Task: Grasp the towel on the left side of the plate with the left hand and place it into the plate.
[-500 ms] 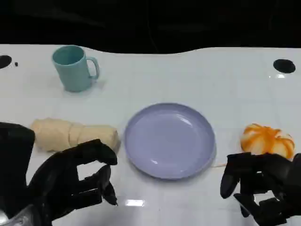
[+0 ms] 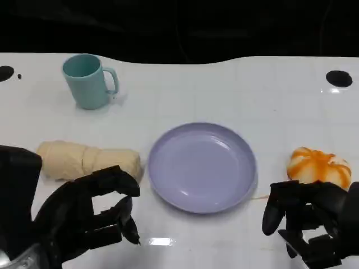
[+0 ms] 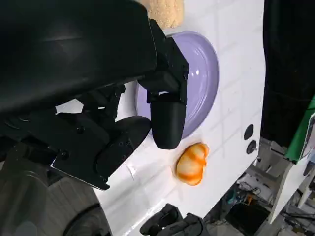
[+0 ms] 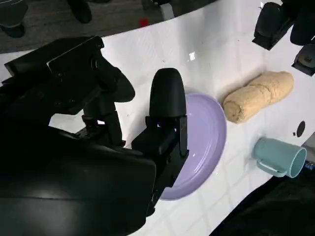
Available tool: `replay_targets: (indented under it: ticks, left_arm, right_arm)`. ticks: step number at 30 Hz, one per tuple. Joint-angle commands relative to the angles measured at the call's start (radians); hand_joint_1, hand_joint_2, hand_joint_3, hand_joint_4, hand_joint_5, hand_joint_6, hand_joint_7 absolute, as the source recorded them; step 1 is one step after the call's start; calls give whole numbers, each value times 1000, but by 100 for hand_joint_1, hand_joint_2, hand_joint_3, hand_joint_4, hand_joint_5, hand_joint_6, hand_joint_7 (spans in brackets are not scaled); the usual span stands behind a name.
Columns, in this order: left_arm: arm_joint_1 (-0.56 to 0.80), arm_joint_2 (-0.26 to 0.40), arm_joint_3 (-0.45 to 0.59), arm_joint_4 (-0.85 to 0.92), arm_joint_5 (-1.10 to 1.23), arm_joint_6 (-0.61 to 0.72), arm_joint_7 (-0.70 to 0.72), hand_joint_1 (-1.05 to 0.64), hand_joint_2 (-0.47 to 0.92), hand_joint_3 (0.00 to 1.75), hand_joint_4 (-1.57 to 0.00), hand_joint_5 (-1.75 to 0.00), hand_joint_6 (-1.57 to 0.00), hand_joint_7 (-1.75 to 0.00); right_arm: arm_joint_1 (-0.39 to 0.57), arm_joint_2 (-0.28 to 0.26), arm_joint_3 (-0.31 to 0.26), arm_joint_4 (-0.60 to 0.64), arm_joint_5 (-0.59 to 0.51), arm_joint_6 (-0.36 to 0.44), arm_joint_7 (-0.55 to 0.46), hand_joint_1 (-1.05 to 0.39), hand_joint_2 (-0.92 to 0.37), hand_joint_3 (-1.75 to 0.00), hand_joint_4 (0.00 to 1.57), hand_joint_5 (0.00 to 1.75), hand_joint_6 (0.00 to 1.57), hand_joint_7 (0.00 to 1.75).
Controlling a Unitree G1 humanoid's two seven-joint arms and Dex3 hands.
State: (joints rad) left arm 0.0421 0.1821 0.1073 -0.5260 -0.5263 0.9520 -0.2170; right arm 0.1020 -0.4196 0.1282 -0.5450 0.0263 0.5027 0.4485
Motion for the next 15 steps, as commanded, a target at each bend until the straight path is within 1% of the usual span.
replay_targets:
  ticks: [1,15]
  left_arm:
    - [-11,11,3,5,-2,-3,4,-13,64,116,-78,-175,-63,-174]
    - [-7,20,-2,6,5,-24,-5,-13,63,117,-78,-175,-64,-173]
  right_arm:
    - [-6,-9,-8,-15,2,7,-3,5,-58,-107,70,168,69,142]
    - [-4,-10,-8,-14,0,-2,-3,5,-59,-106,70,169,69,142]
